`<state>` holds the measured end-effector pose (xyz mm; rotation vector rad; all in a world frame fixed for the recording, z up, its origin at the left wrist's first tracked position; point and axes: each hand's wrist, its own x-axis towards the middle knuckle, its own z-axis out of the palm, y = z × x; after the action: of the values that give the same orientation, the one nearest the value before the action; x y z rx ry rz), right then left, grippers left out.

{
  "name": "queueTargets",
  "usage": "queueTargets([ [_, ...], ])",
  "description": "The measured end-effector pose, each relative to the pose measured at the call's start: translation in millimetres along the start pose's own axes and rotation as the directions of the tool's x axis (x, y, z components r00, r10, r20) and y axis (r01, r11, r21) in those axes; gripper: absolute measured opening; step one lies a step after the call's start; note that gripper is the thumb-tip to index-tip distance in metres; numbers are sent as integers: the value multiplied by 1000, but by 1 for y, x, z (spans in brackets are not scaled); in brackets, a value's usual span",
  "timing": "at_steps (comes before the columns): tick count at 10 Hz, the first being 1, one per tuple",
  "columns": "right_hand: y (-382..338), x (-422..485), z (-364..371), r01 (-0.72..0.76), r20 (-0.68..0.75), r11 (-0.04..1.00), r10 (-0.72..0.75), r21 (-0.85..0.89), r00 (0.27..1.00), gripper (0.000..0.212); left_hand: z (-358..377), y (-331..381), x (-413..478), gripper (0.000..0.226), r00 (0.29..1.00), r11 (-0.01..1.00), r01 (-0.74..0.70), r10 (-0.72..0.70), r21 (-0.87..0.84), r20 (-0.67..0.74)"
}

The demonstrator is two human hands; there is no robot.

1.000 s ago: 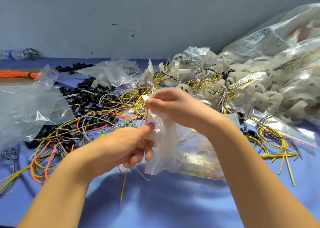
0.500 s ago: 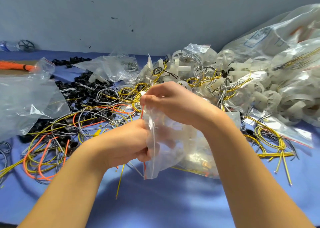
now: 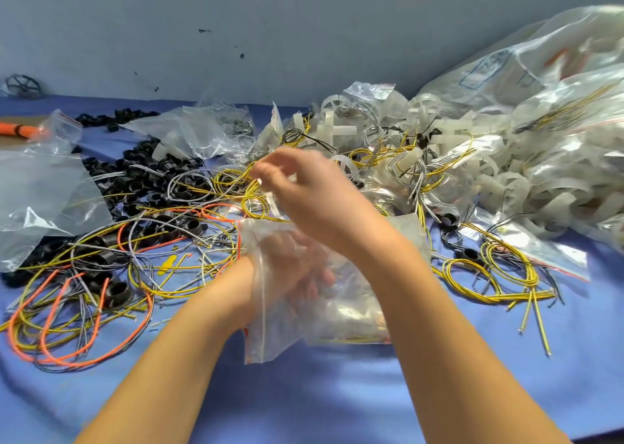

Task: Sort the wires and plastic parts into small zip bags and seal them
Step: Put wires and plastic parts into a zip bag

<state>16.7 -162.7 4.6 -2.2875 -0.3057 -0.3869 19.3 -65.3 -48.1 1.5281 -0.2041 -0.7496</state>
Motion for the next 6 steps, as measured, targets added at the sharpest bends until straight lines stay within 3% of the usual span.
queueTargets([
  [1, 14, 3, -21, -31, -157, 993, 49, 117, 986, 21, -6, -7, 13, 29, 1000, 997, -7, 6, -78, -13],
  [2, 33, 1, -41, -87, -231, 983, 124, 163, 965, 19, -15, -13, 13, 23, 996, 995, -91, 91, 42, 1],
  [4, 68, -10, -69, -198, -288, 966, 239, 163, 927, 20, -50, -16, -13, 26, 986, 976, -148, 131, 163, 107],
  [5, 83, -17, -77, -259, -306, 952, 299, 166, 904, 21, -63, -9, -21, 31, 994, 975, -111, 114, 194, -1],
  [6, 93, -23, -81, -291, -314, 947, 320, 135, 894, 20, -70, -3, -21, 19, 952, 987, -119, 145, 111, -271],
])
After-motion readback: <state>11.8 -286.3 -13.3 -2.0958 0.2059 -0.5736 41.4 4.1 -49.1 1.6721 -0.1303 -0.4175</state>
